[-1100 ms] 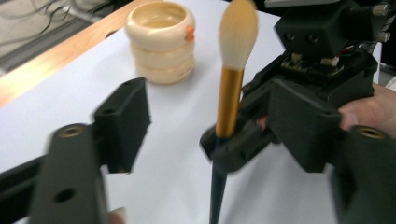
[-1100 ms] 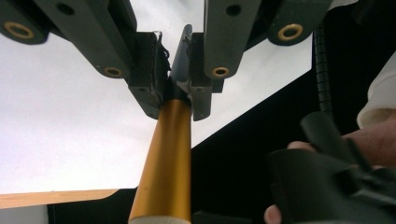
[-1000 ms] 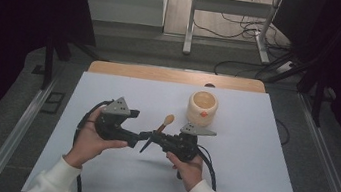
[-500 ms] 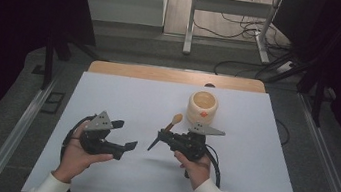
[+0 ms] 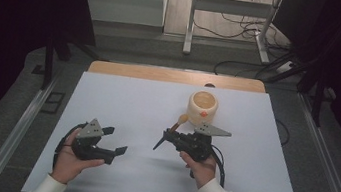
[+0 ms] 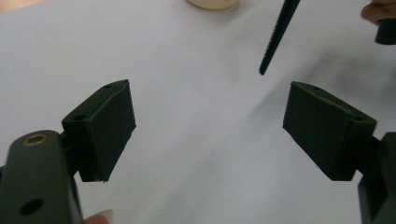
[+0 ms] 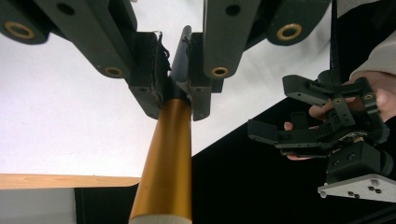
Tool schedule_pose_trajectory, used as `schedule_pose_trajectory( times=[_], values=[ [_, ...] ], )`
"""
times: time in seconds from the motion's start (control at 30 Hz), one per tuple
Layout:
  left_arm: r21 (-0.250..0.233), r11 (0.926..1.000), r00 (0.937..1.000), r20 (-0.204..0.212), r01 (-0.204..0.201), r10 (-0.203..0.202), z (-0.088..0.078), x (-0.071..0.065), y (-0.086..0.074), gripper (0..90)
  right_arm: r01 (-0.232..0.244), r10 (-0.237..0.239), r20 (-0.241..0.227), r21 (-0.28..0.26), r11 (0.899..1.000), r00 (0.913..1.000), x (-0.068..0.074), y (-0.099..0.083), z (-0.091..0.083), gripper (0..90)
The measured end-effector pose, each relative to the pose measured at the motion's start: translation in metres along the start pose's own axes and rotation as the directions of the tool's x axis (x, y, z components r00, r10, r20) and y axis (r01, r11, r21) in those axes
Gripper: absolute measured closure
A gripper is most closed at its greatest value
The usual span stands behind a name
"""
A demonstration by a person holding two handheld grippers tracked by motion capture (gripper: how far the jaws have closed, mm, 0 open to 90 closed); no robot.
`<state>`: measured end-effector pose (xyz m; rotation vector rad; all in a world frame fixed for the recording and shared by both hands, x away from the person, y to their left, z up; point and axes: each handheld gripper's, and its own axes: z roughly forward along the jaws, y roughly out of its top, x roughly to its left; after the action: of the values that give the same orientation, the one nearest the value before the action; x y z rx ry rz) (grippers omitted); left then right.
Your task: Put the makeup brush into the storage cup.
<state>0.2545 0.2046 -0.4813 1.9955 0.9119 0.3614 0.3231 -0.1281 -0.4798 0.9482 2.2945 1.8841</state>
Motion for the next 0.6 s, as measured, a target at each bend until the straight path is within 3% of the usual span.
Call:
schedule_pose_trajectory(
  times=[0.13,0.6],
  values=[
    [0.000,0.9999,0.9995,-0.027,0.016,-0.016,0.000,0.000,-0.005,15.9,0.008,-0.008,0.006,-0.005,1.000,0.9999,-0.001,0.002,-0.005,79.2],
    [-0.010,0.9988,0.9979,-0.042,0.048,-0.049,-0.005,0.005,-0.015,15.1,0.022,-0.021,0.044,-0.033,0.999,0.9988,-0.011,0.012,-0.023,79.2]
  ],
)
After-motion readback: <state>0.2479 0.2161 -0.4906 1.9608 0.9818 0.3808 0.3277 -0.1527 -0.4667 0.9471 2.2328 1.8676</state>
